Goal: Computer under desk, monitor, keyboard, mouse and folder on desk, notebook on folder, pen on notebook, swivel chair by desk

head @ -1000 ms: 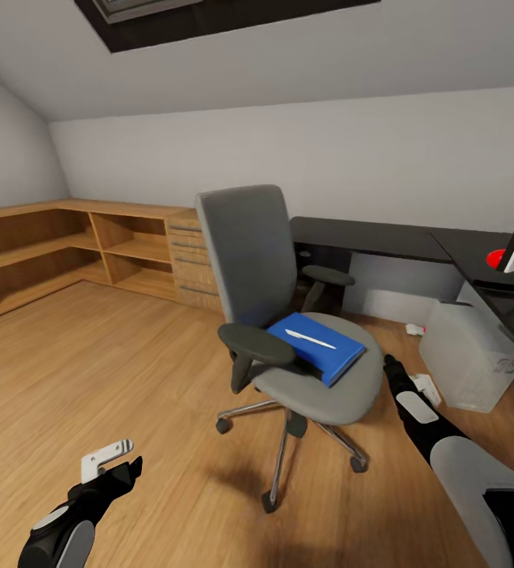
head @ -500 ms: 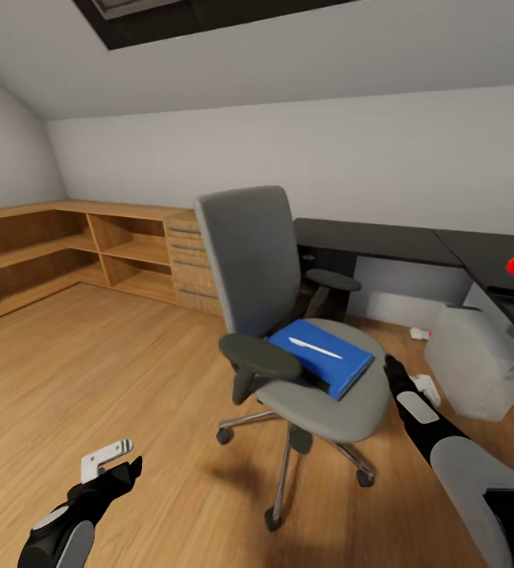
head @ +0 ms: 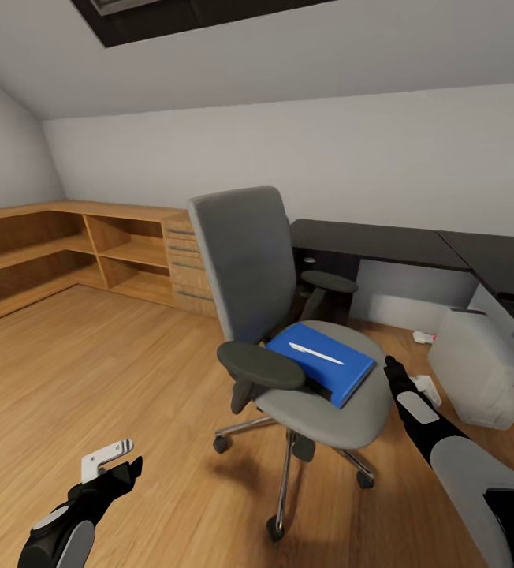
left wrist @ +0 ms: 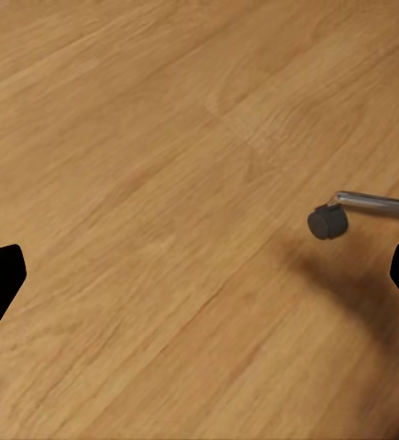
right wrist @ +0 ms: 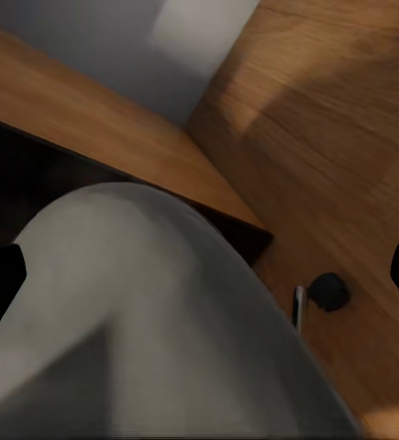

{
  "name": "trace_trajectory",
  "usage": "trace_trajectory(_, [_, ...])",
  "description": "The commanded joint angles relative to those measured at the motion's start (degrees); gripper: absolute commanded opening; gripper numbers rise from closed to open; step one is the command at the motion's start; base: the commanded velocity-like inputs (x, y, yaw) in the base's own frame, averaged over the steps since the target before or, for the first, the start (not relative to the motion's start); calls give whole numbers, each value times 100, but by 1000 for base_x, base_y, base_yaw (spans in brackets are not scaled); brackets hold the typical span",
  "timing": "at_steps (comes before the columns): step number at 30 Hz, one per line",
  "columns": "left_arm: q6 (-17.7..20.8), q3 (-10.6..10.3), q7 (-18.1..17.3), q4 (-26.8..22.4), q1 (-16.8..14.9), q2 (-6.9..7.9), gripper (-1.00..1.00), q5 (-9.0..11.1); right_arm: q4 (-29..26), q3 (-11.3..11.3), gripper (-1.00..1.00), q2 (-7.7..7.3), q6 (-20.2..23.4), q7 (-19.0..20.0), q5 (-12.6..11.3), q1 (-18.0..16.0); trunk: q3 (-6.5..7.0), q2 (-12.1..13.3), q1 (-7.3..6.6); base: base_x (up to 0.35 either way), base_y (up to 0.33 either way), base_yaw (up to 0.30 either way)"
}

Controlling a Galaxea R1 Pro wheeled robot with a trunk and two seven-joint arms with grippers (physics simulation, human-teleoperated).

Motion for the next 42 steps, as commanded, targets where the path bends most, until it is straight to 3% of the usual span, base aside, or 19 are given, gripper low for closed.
trace_trajectory(1, [16, -4, 50, -8, -3, 2, 100, 61, -8, 11, 100, -1, -12, -31, -22, -1, -6, -2, -1, 7, 0, 0])
trace_trajectory(31, [17, -4, 59, -8, -3, 2, 100, 61, -61, 67, 100, 25, -3, -60, 6, -1, -6, -2, -1, 0, 0, 2])
trace_trajectory(42, [17, -11, 59, -8, -3, 2, 100, 61, -61, 74, 100, 26, -10, -51, 21, -1, -6, -2, -1, 0, 0, 159])
